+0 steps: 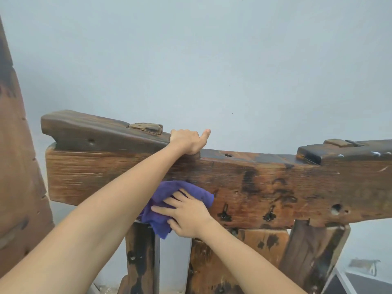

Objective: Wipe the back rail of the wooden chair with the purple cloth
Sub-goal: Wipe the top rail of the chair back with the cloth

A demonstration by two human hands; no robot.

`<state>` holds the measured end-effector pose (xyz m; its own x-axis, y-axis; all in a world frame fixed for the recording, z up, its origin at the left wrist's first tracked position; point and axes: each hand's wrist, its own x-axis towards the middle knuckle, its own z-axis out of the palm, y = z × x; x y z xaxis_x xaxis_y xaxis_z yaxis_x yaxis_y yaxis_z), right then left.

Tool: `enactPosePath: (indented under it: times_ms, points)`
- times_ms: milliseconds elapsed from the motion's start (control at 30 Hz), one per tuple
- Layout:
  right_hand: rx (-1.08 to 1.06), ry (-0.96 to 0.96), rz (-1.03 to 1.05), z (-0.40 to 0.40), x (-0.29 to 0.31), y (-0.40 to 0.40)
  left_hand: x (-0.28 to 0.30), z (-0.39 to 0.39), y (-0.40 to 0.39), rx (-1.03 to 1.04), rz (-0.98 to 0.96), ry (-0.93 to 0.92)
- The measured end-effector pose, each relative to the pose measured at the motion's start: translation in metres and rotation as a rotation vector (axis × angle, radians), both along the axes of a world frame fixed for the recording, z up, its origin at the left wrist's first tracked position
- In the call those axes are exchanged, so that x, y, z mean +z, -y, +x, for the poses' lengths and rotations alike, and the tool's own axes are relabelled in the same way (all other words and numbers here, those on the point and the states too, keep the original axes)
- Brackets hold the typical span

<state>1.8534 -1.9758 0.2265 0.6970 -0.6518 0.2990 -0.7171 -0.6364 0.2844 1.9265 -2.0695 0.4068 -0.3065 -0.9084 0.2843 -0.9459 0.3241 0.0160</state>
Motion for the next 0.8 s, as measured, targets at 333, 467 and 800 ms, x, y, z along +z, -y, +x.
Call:
enactPosePath:
  times_ms: [333,467,800]
  points:
    - [-0.410,0.519,-0.425,-0.178,0.021,-0.007,-0.004,0.001,-0.004,-0.001,-0.055,0.088]
    - [-0.652,0.731,-0.431,-0.260,0.017,-0.018,-0.007,-0.003,-0.004,0.003,-0.094,0.132]
    - [-0.965,1.274,-0.368,-0.276,-0.023,-0.015,-0.038,-0.097,-0.028,-0.039,-0.107,0.082]
